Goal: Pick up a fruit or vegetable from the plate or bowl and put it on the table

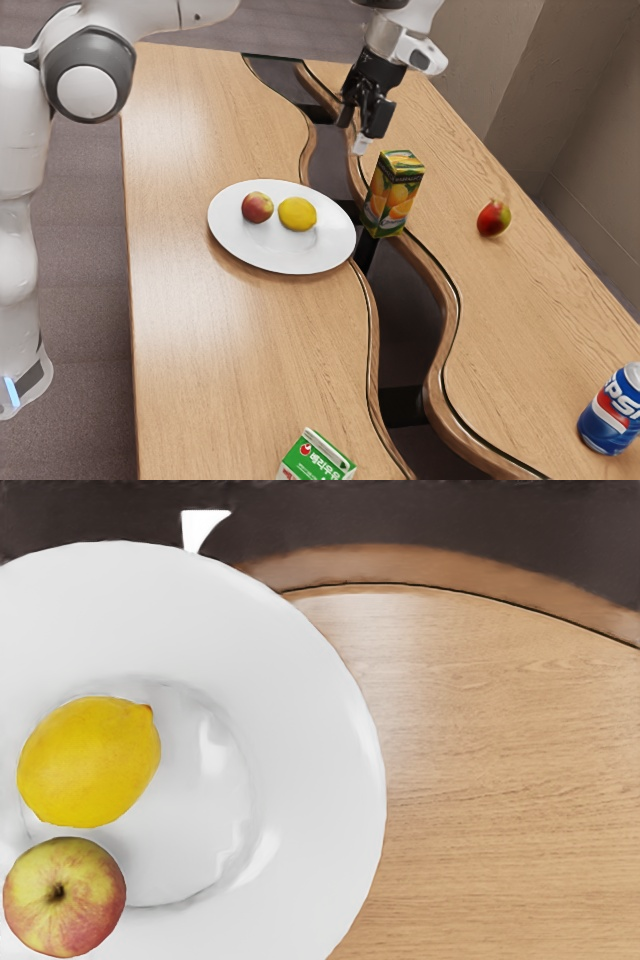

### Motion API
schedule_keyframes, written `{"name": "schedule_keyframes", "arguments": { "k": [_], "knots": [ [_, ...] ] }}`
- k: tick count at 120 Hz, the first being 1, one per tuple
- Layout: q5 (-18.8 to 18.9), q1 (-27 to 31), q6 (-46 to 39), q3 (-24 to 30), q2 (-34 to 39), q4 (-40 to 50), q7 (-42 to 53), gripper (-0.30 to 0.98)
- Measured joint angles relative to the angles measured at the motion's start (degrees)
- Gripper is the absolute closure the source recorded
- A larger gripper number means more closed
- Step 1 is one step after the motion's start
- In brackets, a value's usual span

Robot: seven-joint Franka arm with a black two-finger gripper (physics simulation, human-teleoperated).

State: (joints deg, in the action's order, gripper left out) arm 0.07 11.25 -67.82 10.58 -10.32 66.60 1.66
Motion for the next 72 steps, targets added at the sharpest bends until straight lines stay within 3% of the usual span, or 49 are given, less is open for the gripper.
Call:
{"name": "schedule_keyframes", "arguments": {
  "k": [30,43,57,72],
  "knots": [
    [0.57,-0.08,-5.34,0.02,0.18,0.2,-1.7,0.0],
    [0.72,-0.13,-4.93,0.67,5.75,-6.82,-2.28,0.0],
    [0.62,-0.93,-4.84,0.43,5.8,-8.07,-2.69,0.0],
    [1.49,-1.01,-4.81,-4.75,4.28,-4.64,2.68,0.0]
  ]
}}
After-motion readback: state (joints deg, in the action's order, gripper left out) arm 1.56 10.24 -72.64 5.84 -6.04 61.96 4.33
